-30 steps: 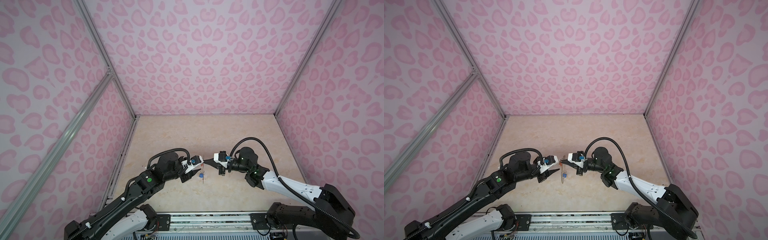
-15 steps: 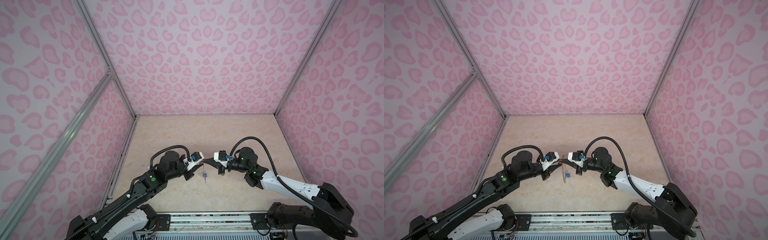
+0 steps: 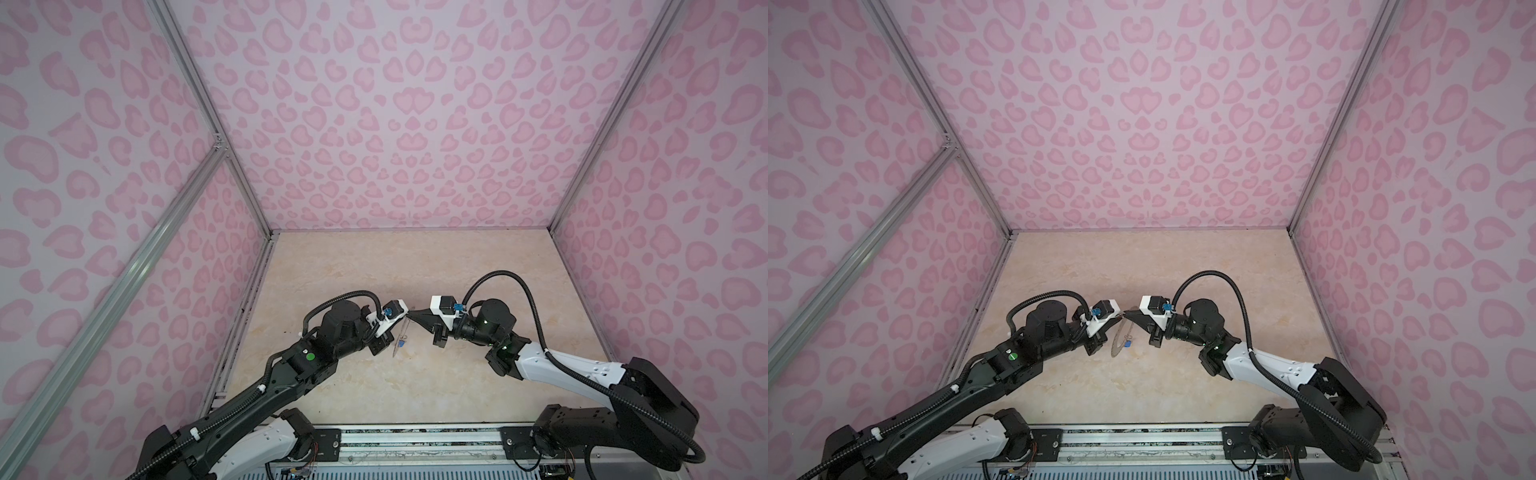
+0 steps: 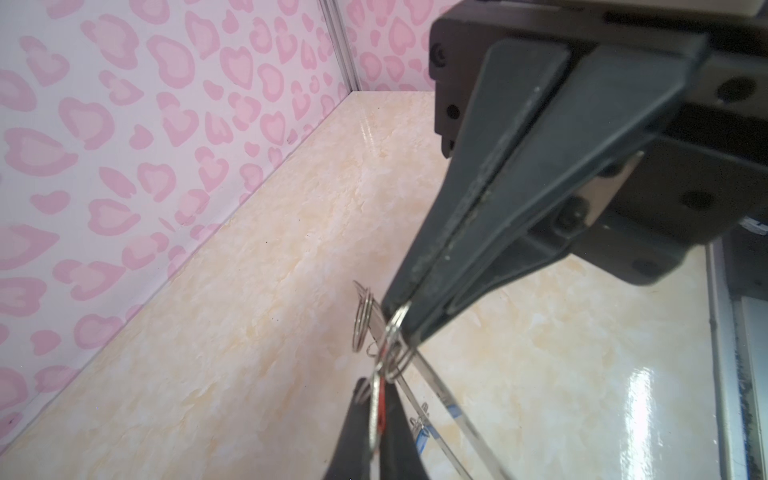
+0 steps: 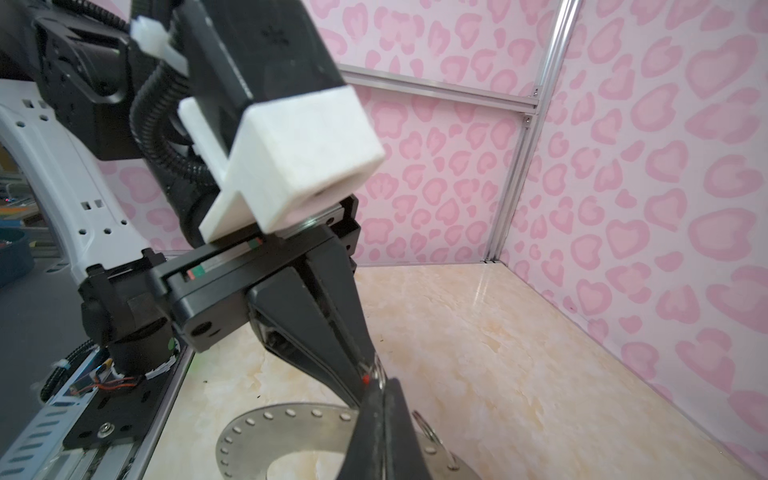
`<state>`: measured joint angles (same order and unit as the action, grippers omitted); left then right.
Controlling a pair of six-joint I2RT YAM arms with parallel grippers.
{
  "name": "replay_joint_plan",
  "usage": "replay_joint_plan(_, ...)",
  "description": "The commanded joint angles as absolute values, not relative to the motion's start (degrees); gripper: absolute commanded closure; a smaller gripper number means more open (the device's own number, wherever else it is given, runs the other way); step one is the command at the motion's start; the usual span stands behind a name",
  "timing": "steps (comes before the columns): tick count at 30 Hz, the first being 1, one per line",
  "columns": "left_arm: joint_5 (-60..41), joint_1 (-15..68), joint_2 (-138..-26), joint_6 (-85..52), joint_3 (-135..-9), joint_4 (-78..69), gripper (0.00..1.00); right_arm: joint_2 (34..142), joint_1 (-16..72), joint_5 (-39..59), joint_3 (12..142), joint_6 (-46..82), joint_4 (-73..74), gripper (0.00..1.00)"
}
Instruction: Put the keys on the keyring
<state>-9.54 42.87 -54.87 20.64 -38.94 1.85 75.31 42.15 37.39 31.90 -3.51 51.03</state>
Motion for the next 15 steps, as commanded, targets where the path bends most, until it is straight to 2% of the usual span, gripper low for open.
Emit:
replay_joint_plan(1, -7.32, 42.98, -55.91, 21.18, -39.59, 1.05, 0.97, 76.51, 41.75, 31.65, 30.79, 2.16, 63.48, 1.00)
replay_joint_plan(7, -4.00, 43.57, -58.97, 21.51, -41.16, 1.58, 0.97, 78.65, 41.54, 29.40, 30.41, 6.47, 69.66, 1.00)
replay_joint_plan(15, -0.41, 45.51, -62.08, 22.52, -42.87, 0.82, 0.97, 79.41, 41.55, 25.52, 30.63, 9.00, 70.41, 1.00)
